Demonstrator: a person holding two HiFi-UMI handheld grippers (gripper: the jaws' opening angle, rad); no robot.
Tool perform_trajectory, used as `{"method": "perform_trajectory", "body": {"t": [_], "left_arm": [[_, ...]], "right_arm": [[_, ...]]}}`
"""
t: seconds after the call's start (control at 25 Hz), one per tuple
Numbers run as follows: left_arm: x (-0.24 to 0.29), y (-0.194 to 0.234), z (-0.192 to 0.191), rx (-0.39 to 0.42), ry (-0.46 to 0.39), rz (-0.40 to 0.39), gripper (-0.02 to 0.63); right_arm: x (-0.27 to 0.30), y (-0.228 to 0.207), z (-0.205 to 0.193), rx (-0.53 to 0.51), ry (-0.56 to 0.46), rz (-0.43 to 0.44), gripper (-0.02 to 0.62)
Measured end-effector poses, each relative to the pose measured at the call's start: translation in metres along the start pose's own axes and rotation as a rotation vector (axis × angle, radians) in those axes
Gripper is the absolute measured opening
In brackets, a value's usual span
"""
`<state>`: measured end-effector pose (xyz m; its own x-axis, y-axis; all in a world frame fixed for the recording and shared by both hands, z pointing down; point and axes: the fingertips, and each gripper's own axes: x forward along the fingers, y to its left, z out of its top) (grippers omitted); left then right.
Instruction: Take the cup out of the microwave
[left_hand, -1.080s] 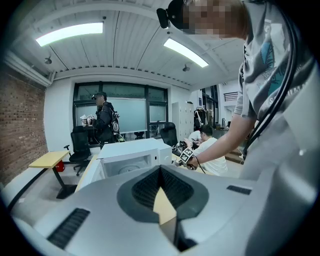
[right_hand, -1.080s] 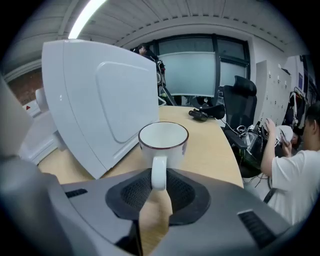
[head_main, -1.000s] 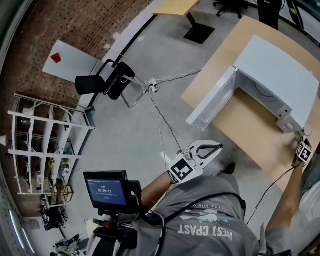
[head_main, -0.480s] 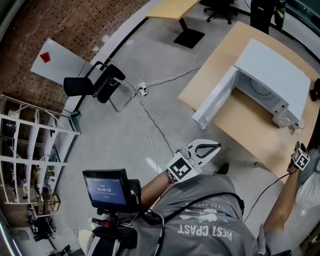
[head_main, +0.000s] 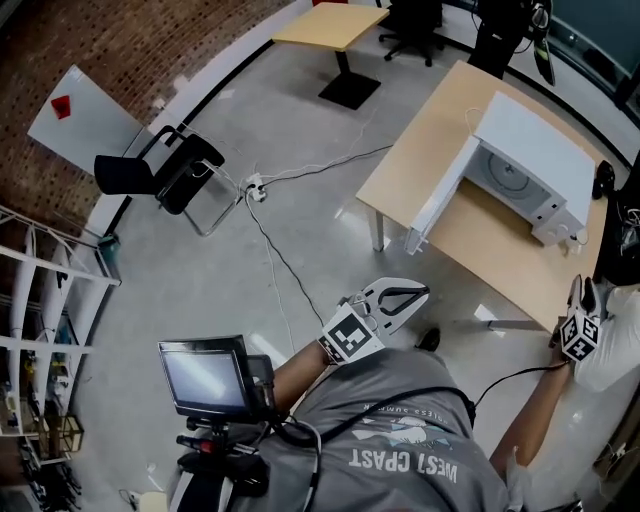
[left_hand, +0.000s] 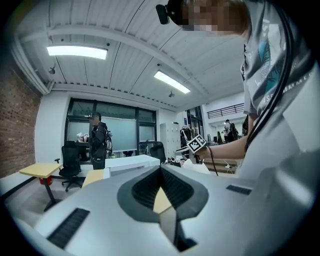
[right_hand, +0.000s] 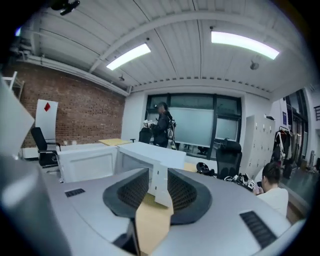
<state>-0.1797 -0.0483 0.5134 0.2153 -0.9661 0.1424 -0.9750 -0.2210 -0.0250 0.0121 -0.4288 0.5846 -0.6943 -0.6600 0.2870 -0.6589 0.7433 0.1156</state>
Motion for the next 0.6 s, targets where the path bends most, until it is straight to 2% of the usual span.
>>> {"method": "perform_trajectory", "body": {"t": [0.16, 0.32, 0.44, 0.6], "left_arm": [[-0.060, 0.000, -0.006, 0.004, -0.034, -0.030, 0.043], [-0.095, -0.004, -0.016, -0.006, -0.063, -0.071, 0.043], [-0.109, -0.014, -0.022, -0.013, -0.073, -0.140, 0.043], [-0.113, -0.032, -0.031, 0.035, -0.096, -0.228, 0.044]], "right_arm": [[-0.077, 0.099, 0.061, 0.017, -0.137, 0.054, 0.126], [-0.145, 0.174, 0.103, 0.047, -0.237, 0.120, 0.126], [-0.196, 0.212, 0.122, 0.045, -0.279, 0.138, 0.124], [-0.251, 0.239, 0.127, 0.018, -0.306, 0.149, 0.124]]}}
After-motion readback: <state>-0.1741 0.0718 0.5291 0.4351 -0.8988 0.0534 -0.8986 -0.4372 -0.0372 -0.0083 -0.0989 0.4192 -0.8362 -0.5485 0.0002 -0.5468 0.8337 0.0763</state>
